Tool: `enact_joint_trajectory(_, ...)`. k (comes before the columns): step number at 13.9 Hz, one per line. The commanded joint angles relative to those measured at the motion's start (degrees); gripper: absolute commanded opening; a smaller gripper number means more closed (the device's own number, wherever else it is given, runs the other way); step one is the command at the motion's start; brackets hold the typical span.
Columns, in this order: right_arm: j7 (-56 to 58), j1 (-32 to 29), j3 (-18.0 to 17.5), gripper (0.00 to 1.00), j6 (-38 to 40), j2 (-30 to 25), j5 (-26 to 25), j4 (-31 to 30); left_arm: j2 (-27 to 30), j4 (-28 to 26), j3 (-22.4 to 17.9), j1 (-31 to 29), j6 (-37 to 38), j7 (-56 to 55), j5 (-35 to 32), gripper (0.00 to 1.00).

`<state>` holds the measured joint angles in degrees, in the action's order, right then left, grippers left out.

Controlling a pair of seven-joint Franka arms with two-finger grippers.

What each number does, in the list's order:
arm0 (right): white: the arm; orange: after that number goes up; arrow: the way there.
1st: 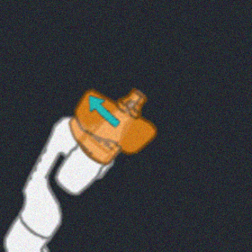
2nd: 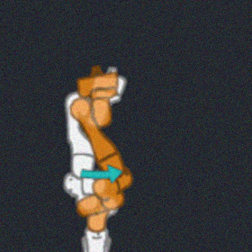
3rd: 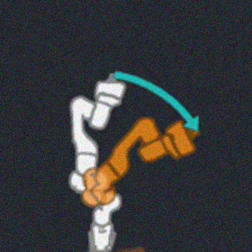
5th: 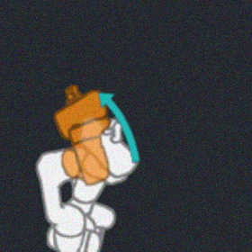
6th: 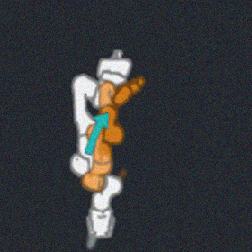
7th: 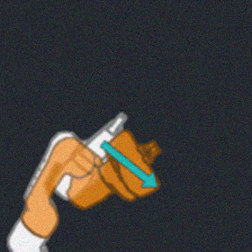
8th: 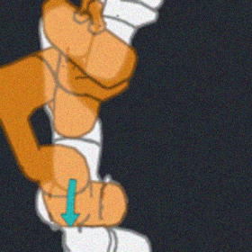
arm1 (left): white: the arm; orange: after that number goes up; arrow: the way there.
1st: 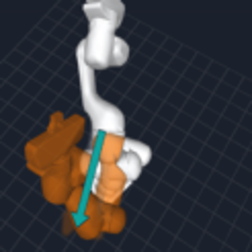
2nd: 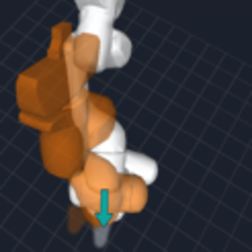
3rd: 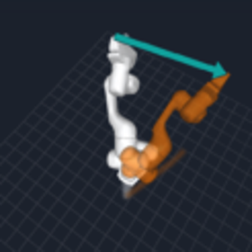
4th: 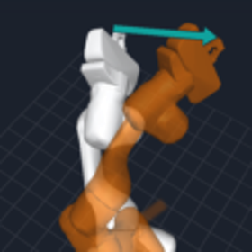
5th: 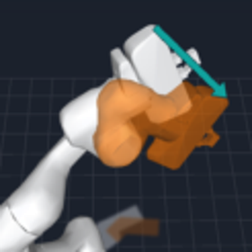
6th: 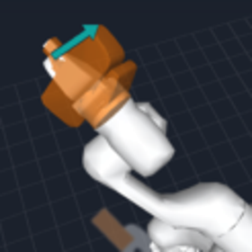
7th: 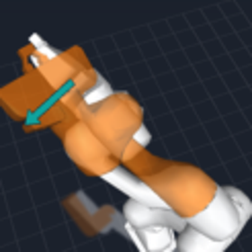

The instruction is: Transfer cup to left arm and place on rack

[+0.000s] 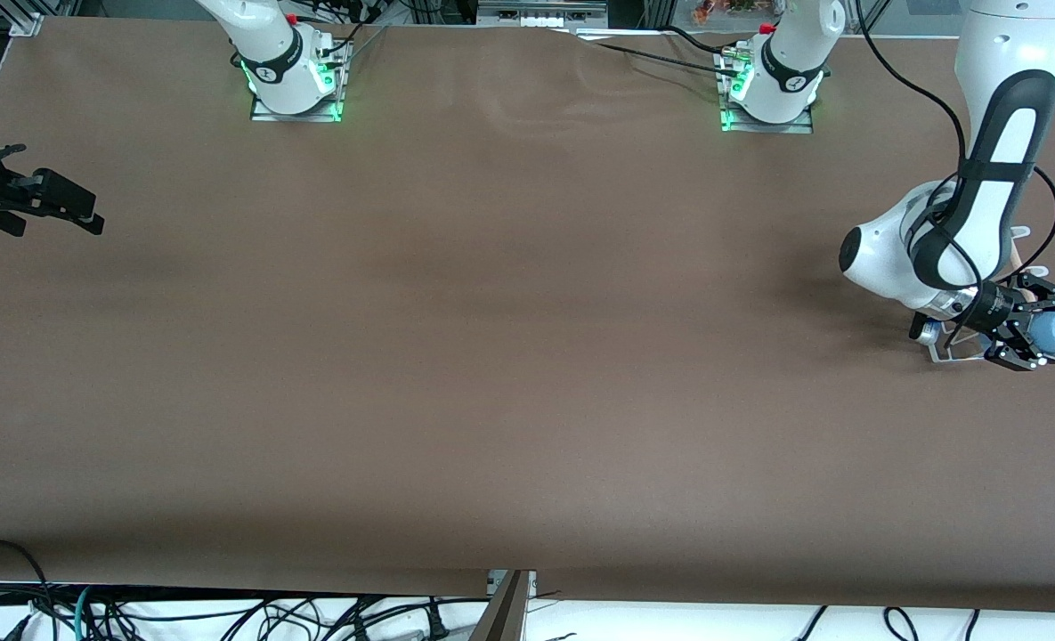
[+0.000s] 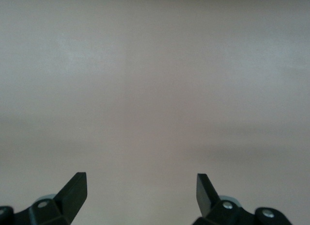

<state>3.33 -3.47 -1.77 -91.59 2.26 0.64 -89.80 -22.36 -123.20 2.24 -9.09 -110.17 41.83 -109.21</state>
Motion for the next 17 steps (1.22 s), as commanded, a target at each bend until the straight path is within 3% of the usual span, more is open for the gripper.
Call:
enact_joint_trajectory(1, 0.8, -0.4, -0.2, 1.00, 0.7, -0.1, 1.0, 0.6, 1.9, -0.8, 0.0, -0.3, -0.7, 1.3, 1.4, 0.00)
enact_joint_trajectory(9, 2.8, -0.4, -0.2, 1.00, 0.4, -0.1, 0.9, 0.7, 5.7, -3.1, 0.1, 0.0, -0.7, 3.3, 5.9, 0.00)
enact_joint_trajectory(17, 2.8, 0.7, -0.2, 1.00, 0.0, 0.2, 0.9, 0.7, 3.3, -5.0, 0.0, -0.5, -1.0, -3.1, 5.8, 0.00)
